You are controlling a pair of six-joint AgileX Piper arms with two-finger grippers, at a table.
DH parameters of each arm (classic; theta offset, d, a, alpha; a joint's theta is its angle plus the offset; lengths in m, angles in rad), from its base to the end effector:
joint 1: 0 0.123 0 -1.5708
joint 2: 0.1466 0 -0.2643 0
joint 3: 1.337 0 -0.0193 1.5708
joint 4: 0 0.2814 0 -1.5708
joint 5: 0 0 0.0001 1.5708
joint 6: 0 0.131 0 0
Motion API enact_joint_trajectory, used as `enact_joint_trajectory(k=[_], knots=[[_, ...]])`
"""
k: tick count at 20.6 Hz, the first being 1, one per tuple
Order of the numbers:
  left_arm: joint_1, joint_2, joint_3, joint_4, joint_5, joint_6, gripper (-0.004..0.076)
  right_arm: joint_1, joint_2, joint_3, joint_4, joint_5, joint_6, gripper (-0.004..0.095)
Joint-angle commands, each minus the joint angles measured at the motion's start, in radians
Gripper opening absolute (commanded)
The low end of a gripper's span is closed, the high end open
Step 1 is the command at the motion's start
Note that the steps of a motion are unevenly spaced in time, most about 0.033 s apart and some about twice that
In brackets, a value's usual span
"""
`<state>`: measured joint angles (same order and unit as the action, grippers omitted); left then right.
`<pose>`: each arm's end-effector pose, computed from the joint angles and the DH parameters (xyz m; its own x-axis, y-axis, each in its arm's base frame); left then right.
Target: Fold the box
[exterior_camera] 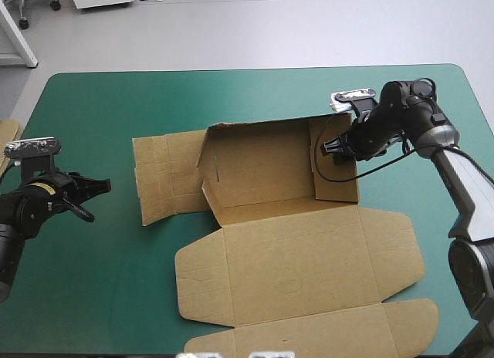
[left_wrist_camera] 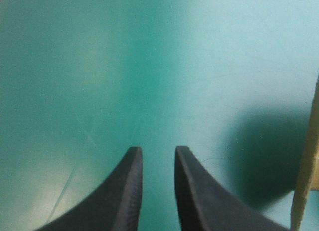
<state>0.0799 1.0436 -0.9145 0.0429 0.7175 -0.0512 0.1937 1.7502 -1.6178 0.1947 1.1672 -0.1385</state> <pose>0.2775 0.0259 0.2857 -0.6840 -0.0737 -0.7258 -0.1131 0.9936 0.0057 0.4004 0.1023 0.2595 -0.8994 -0.2378 -0.3668 -0.3074 0.9406 0.1440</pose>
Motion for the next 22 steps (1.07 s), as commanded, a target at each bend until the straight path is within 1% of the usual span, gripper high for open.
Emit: enact_joint_trajectory(k=[1, 4, 7, 10, 12, 13, 14, 15, 17, 18, 20, 22], knots=[[0.0, -0.018, -0.026, -0.008, -0.071, -0.006, 0.0167, 0.001, -0.09, -0.022, -0.008, -0.009, -0.01, 0.0539], [0.0, -0.018, -0.026, -0.008, -0.081, -0.006, 0.0167, 0.001, -0.141, -0.012, -0.017, -0.023, -0.01, 0.0539], [0.0, -0.018, -0.026, -0.008, -0.098, -0.006, 0.0167, 0.001, -0.258, 0.065, -0.031, -0.112, -0.012, 0.0539], [0.0, -0.018, -0.026, -0.008, -0.113, -0.004, 0.0167, 0.001, -0.319, 0.159, -0.042, -0.168, -0.012, 0.0539], [0.0, -0.018, -0.026, -0.008, -0.115, -0.004, 0.0167, 0.001, -0.355, 0.259, -0.042, -0.259, -0.015, 0.0539], [0.0, -0.018, -0.026, -0.008, -0.115, -0.004, 0.0167, 0.001, -0.385, 0.33, -0.022, -0.342, -0.034, 0.0539], [0.0, -0.018, -0.026, -0.008, -0.115, -0.004, 0.0167, 0.001, -0.402, 0.378, -0.01, -0.399, -0.041, 0.0539], [0.0, -0.018, -0.026, -0.008, -0.115, -0.003, 0.0167, 0.001, -0.405, 0.411, -0.01, -0.431, -0.041, 0.0539], [0.0, -0.018, -0.026, -0.008, -0.115, -0.003, 0.0167, 0.001, -0.401, 0.452, -0.003, -0.46, -0.062, 0.0539], [0.0, -0.018, -0.026, -0.008, -0.115, -0.003, 0.0167, 0.001, -0.398, 0.476, 0.025, -0.493, -0.089, 0.0539], [0.0, -0.018, -0.026, -0.008, -0.115, -0.003, 0.0167, 0.001, -0.39, 0.502, 0.047, -0.544, -0.109, 0.0539], [0.0, -0.018, -0.026, -0.008, -0.115, -0.003, 0.0167, 0.001, -0.371, 0.507, 0.047, -0.57, -0.113, 0.0539]])
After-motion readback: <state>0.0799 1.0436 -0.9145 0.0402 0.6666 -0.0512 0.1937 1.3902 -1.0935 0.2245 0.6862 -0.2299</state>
